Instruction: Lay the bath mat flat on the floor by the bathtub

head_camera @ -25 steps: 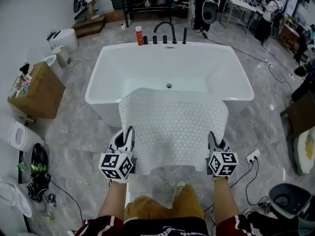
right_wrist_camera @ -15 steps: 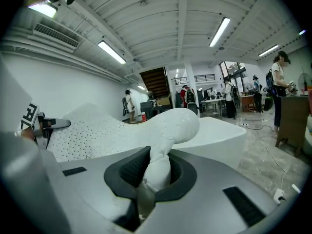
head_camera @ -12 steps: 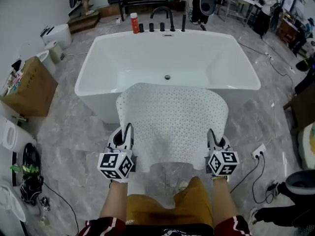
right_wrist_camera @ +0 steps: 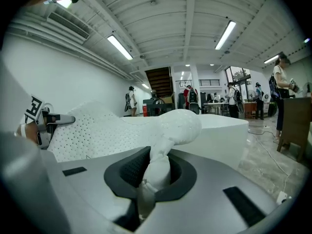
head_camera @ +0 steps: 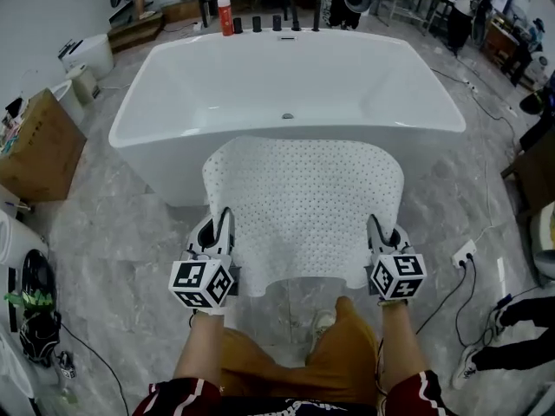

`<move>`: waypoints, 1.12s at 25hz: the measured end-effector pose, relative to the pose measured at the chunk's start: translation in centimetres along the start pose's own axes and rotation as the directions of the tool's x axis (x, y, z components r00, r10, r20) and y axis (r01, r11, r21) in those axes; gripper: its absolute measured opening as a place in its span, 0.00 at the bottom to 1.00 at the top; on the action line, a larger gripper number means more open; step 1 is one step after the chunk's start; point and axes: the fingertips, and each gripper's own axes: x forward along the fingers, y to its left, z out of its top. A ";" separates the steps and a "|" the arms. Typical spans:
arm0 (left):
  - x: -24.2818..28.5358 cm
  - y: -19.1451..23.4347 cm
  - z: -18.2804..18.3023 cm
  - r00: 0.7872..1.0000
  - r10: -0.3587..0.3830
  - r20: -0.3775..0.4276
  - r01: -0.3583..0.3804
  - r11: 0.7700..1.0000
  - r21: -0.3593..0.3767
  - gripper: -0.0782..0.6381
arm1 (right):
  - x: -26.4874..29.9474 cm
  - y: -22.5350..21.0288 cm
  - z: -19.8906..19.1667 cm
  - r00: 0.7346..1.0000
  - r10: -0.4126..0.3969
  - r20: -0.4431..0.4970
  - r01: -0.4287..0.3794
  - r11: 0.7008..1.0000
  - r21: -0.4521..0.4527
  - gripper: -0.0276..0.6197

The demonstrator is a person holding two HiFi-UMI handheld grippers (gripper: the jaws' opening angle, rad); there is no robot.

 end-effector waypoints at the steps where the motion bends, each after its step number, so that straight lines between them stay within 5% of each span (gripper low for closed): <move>1: 0.2 0.2 -1.0 1.000 -0.004 0.002 0.004 1.000 0.002 0.15 | 0.3 -0.1 -0.9 1.000 0.003 0.000 -0.003 1.000 -0.012 0.11; 18: 1.5 3.6 -12.9 0.998 -0.055 0.004 0.056 0.998 -0.006 0.15 | 3.7 -2.0 -12.7 1.000 -0.025 0.009 0.025 0.998 -0.065 0.11; 28: 4.6 4.0 -17.0 0.999 -0.038 -0.039 0.040 0.998 0.047 0.15 | 7.9 -5.4 -16.6 0.999 0.022 -0.049 -0.031 0.978 -0.205 0.11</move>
